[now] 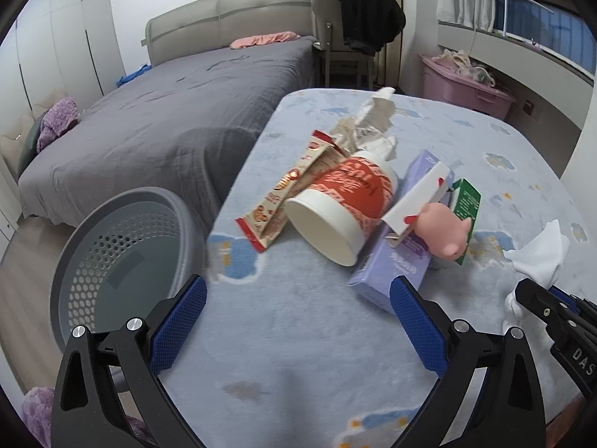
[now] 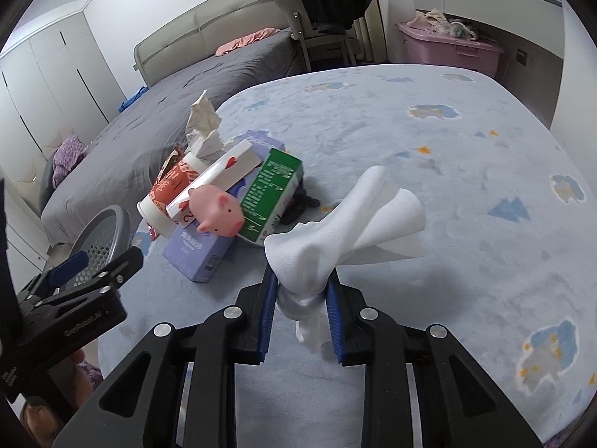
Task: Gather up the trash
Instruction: 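Grasp the purple Zootopia toothpaste box with the left gripper while the right gripper holds the tissue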
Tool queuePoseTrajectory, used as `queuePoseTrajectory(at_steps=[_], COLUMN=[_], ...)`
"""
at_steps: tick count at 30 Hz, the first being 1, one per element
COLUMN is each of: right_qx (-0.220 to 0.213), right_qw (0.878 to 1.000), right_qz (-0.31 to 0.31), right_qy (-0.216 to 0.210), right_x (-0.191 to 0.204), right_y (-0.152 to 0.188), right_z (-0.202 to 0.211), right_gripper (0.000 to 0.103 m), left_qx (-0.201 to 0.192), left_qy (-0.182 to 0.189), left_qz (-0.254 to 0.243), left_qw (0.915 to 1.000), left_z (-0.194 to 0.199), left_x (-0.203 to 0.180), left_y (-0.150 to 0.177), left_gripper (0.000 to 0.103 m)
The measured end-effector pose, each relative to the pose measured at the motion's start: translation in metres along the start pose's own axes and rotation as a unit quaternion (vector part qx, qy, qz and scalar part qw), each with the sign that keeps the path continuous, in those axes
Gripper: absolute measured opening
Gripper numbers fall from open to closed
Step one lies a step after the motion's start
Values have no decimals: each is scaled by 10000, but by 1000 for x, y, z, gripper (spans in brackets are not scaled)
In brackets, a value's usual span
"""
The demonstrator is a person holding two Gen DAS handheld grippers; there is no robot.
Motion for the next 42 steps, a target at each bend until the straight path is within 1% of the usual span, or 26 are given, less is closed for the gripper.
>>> queuePoseTrajectory(at_steps=[4,8,15,19,20,21,22,23,24,29,35,38,42], right_qx=[-34,-85,-110,-98,-98,-99,-96,-98,-99,-138,-146,-159,-152], right_qw=[9999,9998,9996,9996,9996,9996,9996,9996,9996,9996,9996,9996,9996], right_qz=[-73,-116,-127,-139,-138,-135,-134,-136,-135,-123,-120,-107,-94], right_qy=[-79,-146,-230,-228,-227,-233,-230,-227,-226,-208,-216,-204,-197], right_x=[-8,-11,-12,-12,-12,-12,-12,-12,-12,-12,-12,-11,-10], right_y=[3,3,1,1,2,1,1,1,1,1,1,2,3], right_z=[6,10,12,12,13,12,12,12,12,14,14,14,14], right_gripper=[25,25,25,25,25,25,25,25,25,25,25,25,25], left_qx=[66,179,364,304,273,264,271,285,329,290,85,111,242], left_qy=[124,118,217,267,309,339,389,410,424,426,354,340,340], left_qz=[-150,-322,-230,-248,-247,-256,-290,-323,-380,-414,-487,-551,-679], left_qw=[9998,9993,9988,9989,9988,9988,9985,9982,9978,9978,9981,9978,9968], left_z=[-10,-23,-49,-54,-54,-54,-55,-55,-55,-46,-19,-10,-4], left_x=[-18,-33,-39,-42,-43,-44,-46,-48,-50,-48,-40,-37,-30], left_y=[3,5,-3,-8,-9,-10,-11,-11,-10,-3,3,13,32], left_gripper=[97,97,97,95,93,85,79,66,59,56,53,53,52])
Point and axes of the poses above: each gripper's, at about its wrist camera, not at the fingertips, and z roughly against the way its jaws point, x to its left, y to its underside, the point moved 1 cm from there along -z, roughly the way its jaws point, and after that the axes turned 11 degrees about x, right-handed, at the moved point
